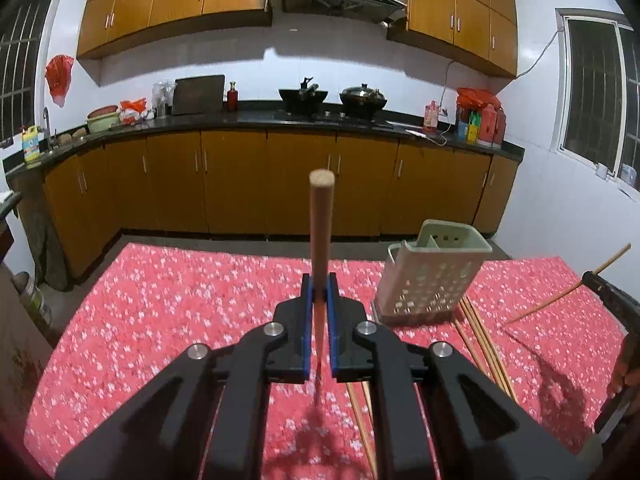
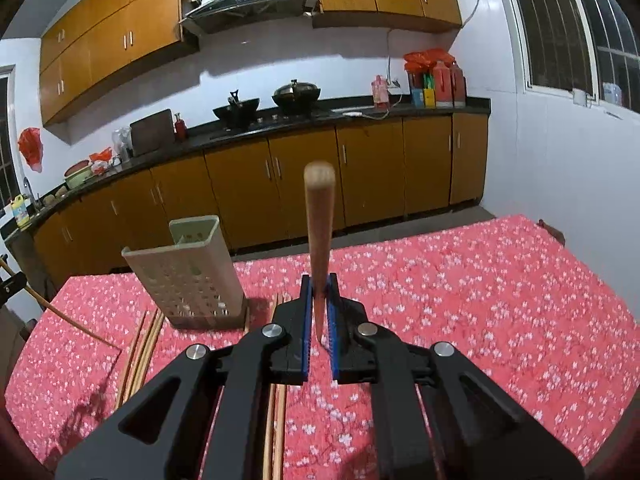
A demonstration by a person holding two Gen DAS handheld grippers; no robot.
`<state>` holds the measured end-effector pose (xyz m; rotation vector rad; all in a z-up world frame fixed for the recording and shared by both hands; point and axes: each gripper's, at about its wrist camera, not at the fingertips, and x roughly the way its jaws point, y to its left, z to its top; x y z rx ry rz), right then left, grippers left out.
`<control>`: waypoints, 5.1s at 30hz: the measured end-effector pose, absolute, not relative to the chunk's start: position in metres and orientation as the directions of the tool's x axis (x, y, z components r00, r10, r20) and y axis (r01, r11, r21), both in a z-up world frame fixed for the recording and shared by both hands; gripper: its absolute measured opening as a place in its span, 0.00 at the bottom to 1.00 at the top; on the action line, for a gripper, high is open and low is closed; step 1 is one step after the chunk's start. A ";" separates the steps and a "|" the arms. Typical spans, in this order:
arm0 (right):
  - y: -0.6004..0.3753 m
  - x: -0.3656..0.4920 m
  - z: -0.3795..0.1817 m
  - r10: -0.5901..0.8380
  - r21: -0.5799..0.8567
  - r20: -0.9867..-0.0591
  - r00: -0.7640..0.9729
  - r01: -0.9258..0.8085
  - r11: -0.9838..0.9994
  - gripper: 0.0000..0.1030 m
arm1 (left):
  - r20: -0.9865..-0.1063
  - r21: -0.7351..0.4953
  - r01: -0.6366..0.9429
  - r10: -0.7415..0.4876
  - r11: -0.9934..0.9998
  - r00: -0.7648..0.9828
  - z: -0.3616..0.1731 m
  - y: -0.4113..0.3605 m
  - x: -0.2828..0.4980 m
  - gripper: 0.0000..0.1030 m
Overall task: Organize utensils
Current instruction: 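Lower the left gripper's chopstick into the beige holder while the right gripper drops its chopstick in, then close the left gripper on another chopstick while the right gripper grasps one too, then lift the chopstick off the cloth with the left gripper while the right gripper lifts its chopstick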
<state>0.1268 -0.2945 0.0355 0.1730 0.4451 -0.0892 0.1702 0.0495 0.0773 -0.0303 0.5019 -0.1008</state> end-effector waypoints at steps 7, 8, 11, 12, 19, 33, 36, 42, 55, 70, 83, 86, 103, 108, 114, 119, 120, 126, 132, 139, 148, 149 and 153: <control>-0.292 0.139 0.109 0.016 0.213 -0.276 0.961 0.045 0.976 0.07 | -0.361 -0.081 0.112 -0.134 0.990 0.923 0.140 0.044 0.188 0.07; -0.290 0.139 0.120 0.035 0.227 -0.243 0.969 0.022 0.974 0.07 | -0.344 -0.087 0.117 -0.141 0.989 0.928 0.147 0.042 0.188 0.07; -0.284 0.142 0.139 0.093 0.256 -0.190 0.977 -0.042 0.966 0.07 | -0.269 -0.114 0.142 -0.169 0.983 0.948 0.173 0.035 0.188 0.07; -0.281 0.145 0.141 0.109 0.259 -0.186 0.976 -0.058 0.964 0.07 | -0.246 -0.130 0.154 -0.183 0.979 0.952 0.180 0.032 0.189 0.07; -0.258 0.166 0.128 0.160 0.234 -0.216 0.963 -0.109 0.966 0.07 | -0.217 -0.228 0.215 -0.265 0.950 0.939 0.182 0.015 0.203 0.07; -0.244 0.201 0.086 0.185 0.246 -0.378 0.907 -0.094 0.965 0.07 | -0.360 -0.209 0.238 -0.301 0.949 0.883 0.121 -0.028 0.246 0.07; -0.241 0.203 0.081 0.187 0.246 -0.395 0.899 -0.092 0.965 0.08 | -0.403 -0.209 0.231 -0.299 0.950 0.865 0.108 -0.032 0.255 0.08; -0.239 0.195 0.088 0.189 0.243 -0.378 0.906 -0.099 0.965 0.37 | -0.394 -0.219 0.224 -0.296 0.950 0.870 0.107 -0.023 0.248 0.24; -0.288 0.142 0.058 0.083 0.247 -0.426 0.901 0.028 0.969 0.39 | -0.356 -0.251 0.124 -0.211 0.960 0.910 0.102 0.030 0.184 0.33; -0.255 0.156 -0.092 0.164 0.219 -0.771 0.615 0.015 0.976 0.17 | -0.704 -0.179 0.064 -0.173 0.982 0.689 -0.040 0.043 0.168 0.32; -0.279 0.159 -0.103 0.043 0.153 -0.786 0.616 0.126 0.980 0.07 | -0.758 -0.196 0.098 -0.214 0.976 0.616 -0.067 0.023 0.170 0.27; -0.276 0.158 -0.104 0.032 0.134 -0.784 0.620 0.119 0.984 0.07 | -0.767 -0.191 0.114 -0.220 0.975 0.602 -0.072 0.018 0.170 0.24; -0.271 0.148 -0.102 0.047 0.142 -0.775 0.631 0.101 0.985 0.07 | -0.791 -0.091 0.127 -0.149 0.988 0.593 -0.089 0.005 0.176 0.09; -0.269 0.147 -0.102 0.033 0.118 -0.775 0.631 0.092 0.989 0.07 | -0.787 -0.054 0.134 -0.125 0.989 0.604 -0.089 0.001 0.174 0.09; -0.271 0.155 -0.103 0.028 0.111 -0.773 0.633 0.091 0.990 0.07 | -0.790 -0.032 0.097 -0.085 0.995 0.607 -0.089 0.013 0.190 0.08; -0.275 0.162 -0.105 0.012 0.099 -0.761 0.648 0.098 0.990 0.07 | -0.786 -0.062 0.050 -0.079 0.997 0.612 -0.090 0.039 0.205 0.08; -0.275 0.162 -0.106 0.010 0.098 -0.758 0.653 0.098 0.990 0.07 | -0.785 -0.081 0.047 -0.093 0.996 0.613 -0.090 0.043 0.207 0.08; -0.275 0.161 -0.105 0.009 0.096 -0.756 0.654 0.097 0.991 0.07 | -0.779 -0.111 0.042 -0.113 0.993 0.617 -0.090 0.047 0.204 0.09; -0.274 0.161 -0.106 0.005 0.089 -0.756 0.654 0.096 0.991 0.07 | -0.778 -0.117 0.040 -0.117 0.992 0.617 -0.090 0.050 0.200 0.09; -0.273 0.161 -0.105 0.005 0.089 -0.756 0.654 0.096 0.991 0.08 | -0.777 -0.124 0.039 -0.122 0.991 0.618 -0.090 0.050 0.200 0.09; -0.274 0.160 -0.106 0.012 0.099 -0.755 0.655 0.096 0.990 0.08 | -0.778 -0.121 0.037 -0.118 0.992 0.617 -0.088 0.049 0.200 0.09; -0.274 0.160 -0.106 0.014 0.101 -0.755 0.655 0.096 0.990 0.08 | -0.778 -0.120 0.037 -0.117 0.992 0.617 -0.088 0.049 0.200 0.09; -0.271 0.154 -0.105 0.007 0.090 -0.756 0.654 0.094 0.992 0.08 | -0.780 -0.109 0.044 -0.113 0.993 0.615 -0.087 0.047 0.193 0.09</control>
